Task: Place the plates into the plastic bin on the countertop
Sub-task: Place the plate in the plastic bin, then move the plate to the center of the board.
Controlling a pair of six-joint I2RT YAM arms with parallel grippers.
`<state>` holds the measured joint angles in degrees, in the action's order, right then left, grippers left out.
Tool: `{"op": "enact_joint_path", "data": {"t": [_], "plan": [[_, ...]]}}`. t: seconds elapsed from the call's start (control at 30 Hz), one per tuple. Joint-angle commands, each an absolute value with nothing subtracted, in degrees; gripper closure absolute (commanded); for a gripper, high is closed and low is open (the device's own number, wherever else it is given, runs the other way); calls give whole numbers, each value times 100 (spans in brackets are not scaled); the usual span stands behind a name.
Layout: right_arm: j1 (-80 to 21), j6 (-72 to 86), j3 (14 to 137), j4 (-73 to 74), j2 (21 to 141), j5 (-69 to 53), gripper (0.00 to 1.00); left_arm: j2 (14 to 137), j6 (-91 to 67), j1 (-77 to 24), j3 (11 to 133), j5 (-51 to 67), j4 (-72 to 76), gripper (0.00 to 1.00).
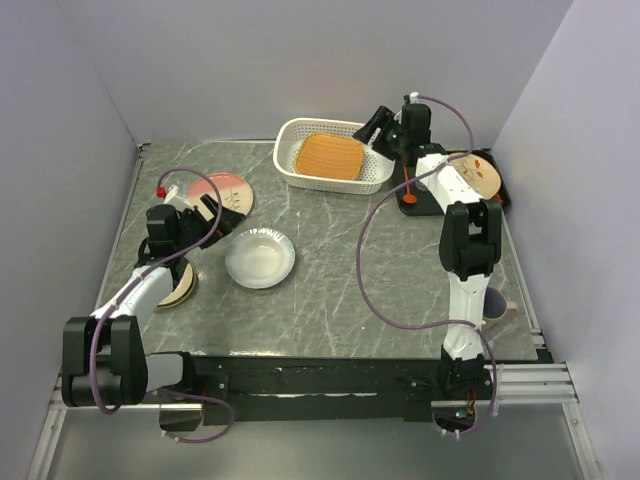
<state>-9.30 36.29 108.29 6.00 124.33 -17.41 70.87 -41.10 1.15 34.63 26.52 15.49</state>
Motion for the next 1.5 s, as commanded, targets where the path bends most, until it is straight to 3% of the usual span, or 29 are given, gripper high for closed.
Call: {"op": "enact_joint_path", "data": {"t": [0.0,0.47,0.83,1.3,1.47], "plan": [[-1142,3419,10863,501,12094,-1732,21,7330,-4052,114,3709,2277,1380,1],[-1854,3111,10451,448,11918,-1652,21,8551,-4887,1151,3963,2092,1600,1],[-2048,3023,10029,361,11593,-1731,21,9737,-4922,1318,4561,1864,1608,1],[-2092,3050,9879,308,11637,-1890,22,10617,-4439,1441,5537,1556,950,20],[-2092,3050,9870,325,11680,-1907,22,10819,-4158,1441,5800,1406,642,38]]}}
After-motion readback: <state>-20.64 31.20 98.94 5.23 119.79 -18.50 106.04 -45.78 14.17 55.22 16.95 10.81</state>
